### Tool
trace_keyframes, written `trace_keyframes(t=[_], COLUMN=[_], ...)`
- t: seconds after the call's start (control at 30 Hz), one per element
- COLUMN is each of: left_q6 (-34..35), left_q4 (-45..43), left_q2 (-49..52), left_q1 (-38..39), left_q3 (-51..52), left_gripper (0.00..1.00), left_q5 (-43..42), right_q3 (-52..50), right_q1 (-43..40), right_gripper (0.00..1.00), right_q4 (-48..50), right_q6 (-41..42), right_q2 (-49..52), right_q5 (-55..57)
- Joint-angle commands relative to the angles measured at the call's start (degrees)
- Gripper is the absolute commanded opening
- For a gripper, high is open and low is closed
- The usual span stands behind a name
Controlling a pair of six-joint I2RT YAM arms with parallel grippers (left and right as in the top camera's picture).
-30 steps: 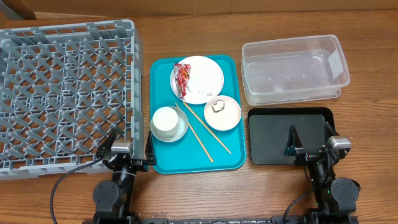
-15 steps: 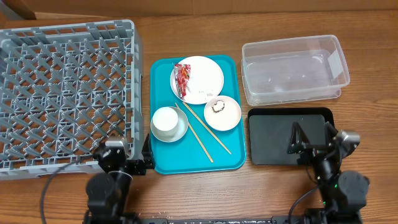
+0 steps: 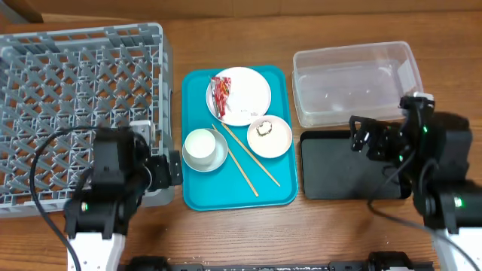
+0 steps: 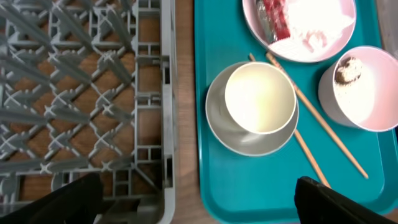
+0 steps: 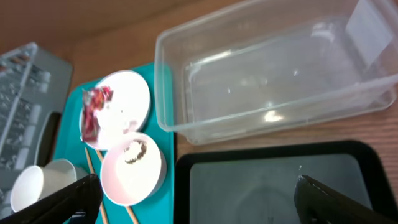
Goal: Sort waste into correct bins and load items into the dishwasher
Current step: 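Reach right gripper to the plate and grasp the white tissue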
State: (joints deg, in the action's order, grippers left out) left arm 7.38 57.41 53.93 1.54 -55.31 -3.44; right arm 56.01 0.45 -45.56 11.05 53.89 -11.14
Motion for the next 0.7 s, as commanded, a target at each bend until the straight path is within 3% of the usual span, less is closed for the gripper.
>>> trace_keyframes(t=[0.0, 0.17, 0.3, 0.5, 0.67], left_q6=[0.6, 3.2, 3.9, -1.0, -1.2], left_q4=[3.1, 4.9, 6.7, 9.7, 11.0], left_q2=[3.9, 5.6, 6.8, 10.3, 14.5], left_q1=[0.3, -0.8, -6.4, -18.6, -21.0], left_q3=[-5.0, -5.6, -6.6, -10.0, -12.0], left_gripper=[1.0, 1.0, 1.0, 1.0, 1.0], left_q5=[-2.5, -2.6, -3.1, -10.3, -11.4], right_q3=[1.2, 2.8, 9.5, 27.4, 41.1], right_q1=[-0.2, 0.1, 2.0, 10.2, 19.8], right_gripper=[1.0, 1.0, 1.0, 1.0, 1.0], right_q4=[-0.3, 1.9, -0.7, -8.4, -9.9], right_q6=[-0.8, -0.9, -2.1, -6.2, -12.0], right_q2=[4.8, 8.0, 12.5, 25.9, 39.1], right_q5=[-6.1, -10.8, -10.4, -6.7, -2.2])
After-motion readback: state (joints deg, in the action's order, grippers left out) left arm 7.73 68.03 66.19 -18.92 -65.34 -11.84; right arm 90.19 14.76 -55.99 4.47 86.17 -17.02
